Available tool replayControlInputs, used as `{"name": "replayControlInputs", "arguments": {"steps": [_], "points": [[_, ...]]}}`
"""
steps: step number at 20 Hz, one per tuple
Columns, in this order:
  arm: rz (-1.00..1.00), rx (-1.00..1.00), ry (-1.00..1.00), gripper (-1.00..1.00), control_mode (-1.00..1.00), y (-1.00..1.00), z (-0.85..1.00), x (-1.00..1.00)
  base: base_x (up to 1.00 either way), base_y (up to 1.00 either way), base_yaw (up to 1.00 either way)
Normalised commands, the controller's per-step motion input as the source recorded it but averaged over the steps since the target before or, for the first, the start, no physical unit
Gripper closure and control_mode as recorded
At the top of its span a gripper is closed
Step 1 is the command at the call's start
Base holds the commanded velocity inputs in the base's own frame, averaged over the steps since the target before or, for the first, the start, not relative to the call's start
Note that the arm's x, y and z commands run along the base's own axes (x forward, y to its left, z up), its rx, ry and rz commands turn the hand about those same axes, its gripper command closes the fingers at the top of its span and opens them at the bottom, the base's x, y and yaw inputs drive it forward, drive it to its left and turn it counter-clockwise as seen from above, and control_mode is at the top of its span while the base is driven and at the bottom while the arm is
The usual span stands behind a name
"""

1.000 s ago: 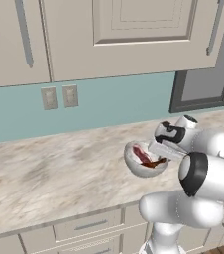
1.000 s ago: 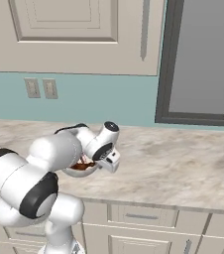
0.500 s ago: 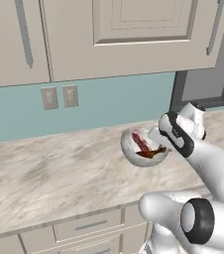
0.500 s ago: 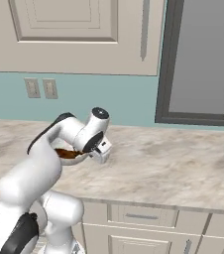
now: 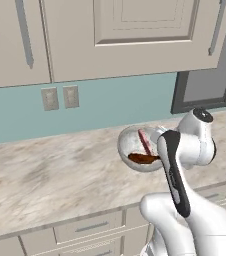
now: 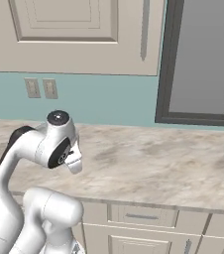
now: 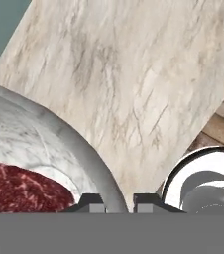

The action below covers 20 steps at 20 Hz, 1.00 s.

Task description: Place the bowl with the sweet potato and broccoli on the top shelf of the fridge. Place the bowl with the chicken drumstick and steak on the second highest shelf of the fridge.

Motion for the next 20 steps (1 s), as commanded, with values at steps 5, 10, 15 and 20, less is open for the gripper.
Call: {"name": "replayControlInputs", "arguments": {"steps": [5,10,15,20], "points": [[-0.03,-0.01,-0.05,1.0,1.0,0.0,0.0,-0.33,-0.6,-0.05,-0.17],[0.0,0.0,0.0,1.0,1.0,0.0,0.0,0.0,-0.74,0.0,-0.63],[0.0,0.0,0.0,1.0,1.0,0.0,0.0,0.0,-0.2,-0.13,-0.69],[0.0,0.0,0.0,1.0,1.0,0.0,0.0,0.0,0.0,-0.33,-0.75]]}}
